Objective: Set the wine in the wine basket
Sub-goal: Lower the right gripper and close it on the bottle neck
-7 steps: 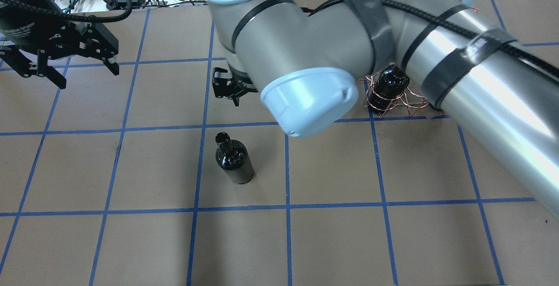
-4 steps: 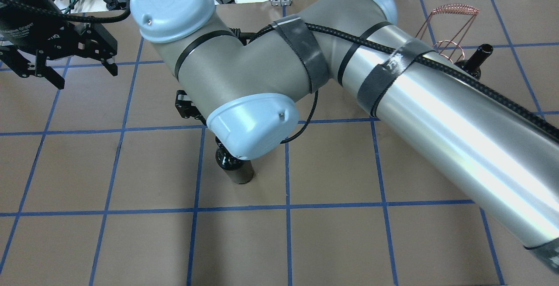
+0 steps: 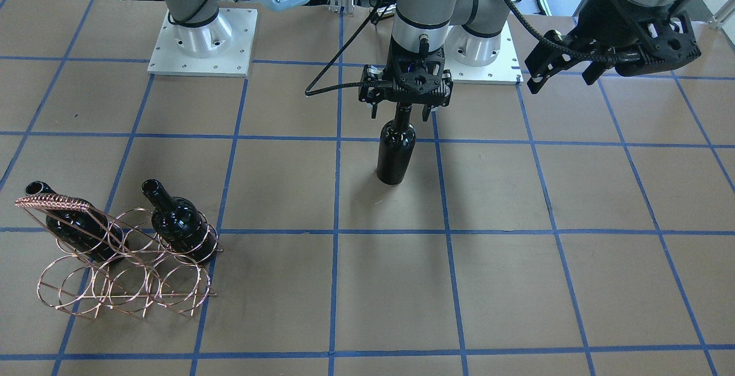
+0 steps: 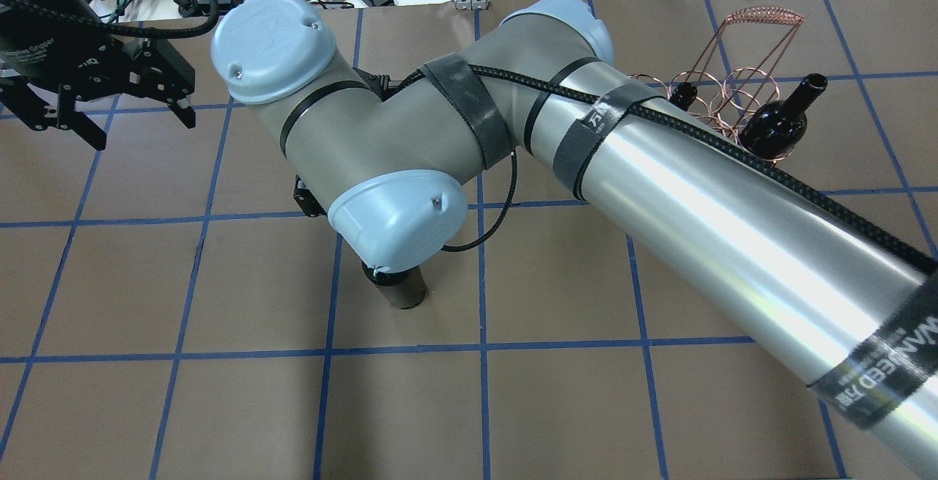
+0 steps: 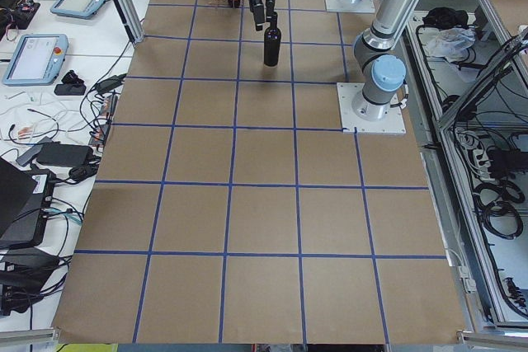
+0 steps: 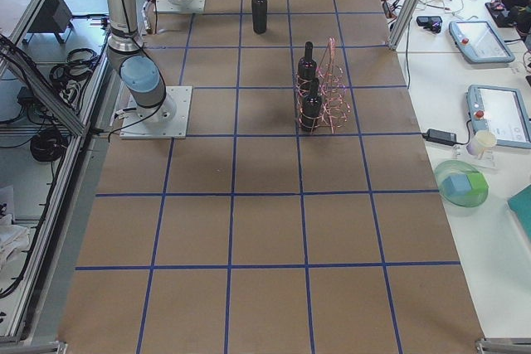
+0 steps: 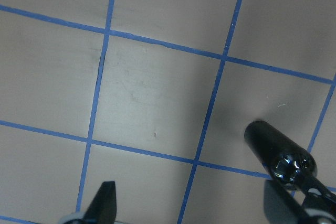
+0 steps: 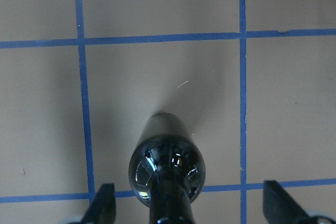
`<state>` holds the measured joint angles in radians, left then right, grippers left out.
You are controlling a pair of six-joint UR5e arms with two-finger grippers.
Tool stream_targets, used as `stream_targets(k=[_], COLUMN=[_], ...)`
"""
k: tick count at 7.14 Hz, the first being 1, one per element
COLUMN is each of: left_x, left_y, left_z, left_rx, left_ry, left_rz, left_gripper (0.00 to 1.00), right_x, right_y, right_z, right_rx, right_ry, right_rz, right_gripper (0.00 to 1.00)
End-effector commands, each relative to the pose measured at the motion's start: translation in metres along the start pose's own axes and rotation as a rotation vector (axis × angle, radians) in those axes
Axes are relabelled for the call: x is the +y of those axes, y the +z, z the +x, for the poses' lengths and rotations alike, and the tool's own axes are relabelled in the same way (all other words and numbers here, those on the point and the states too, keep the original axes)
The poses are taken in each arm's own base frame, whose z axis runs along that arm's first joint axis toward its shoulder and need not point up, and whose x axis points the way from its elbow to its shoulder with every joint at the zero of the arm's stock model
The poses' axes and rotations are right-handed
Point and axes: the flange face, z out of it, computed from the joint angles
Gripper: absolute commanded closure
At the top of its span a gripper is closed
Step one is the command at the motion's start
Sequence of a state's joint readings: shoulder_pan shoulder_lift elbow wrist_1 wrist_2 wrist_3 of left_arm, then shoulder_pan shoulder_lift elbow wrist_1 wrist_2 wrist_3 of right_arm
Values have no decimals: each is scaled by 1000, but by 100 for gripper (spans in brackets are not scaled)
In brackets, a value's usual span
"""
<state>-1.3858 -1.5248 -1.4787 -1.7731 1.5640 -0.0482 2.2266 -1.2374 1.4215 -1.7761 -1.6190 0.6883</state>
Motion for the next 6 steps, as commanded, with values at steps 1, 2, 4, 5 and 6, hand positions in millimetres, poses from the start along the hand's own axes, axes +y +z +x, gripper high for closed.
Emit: stream_targets(k=[1,2,4,5,6], left_x=[0,0,0,0,0], left_y=[0,0,1,1,1], left_z=[-1,-1,1,0,1], left_rx=[-1,-1,2,1,2], left_ry=[-2,-2,1,2,2], left_rz=[-2,-2,-2,-3,-2], left_gripper=[0,0,0,0,0], right_x=[1,2,7,7,7], right_y=[12,15,21,21,19], right_z=[-2,-3,-6,-6,-5], right_rx=[8,10,-26,-24,-24], right_ry=[2,-1,-2,-3,-4], right_rz=[-20,-27,-71,-71,-67], right_gripper=[2,5,19,38,54])
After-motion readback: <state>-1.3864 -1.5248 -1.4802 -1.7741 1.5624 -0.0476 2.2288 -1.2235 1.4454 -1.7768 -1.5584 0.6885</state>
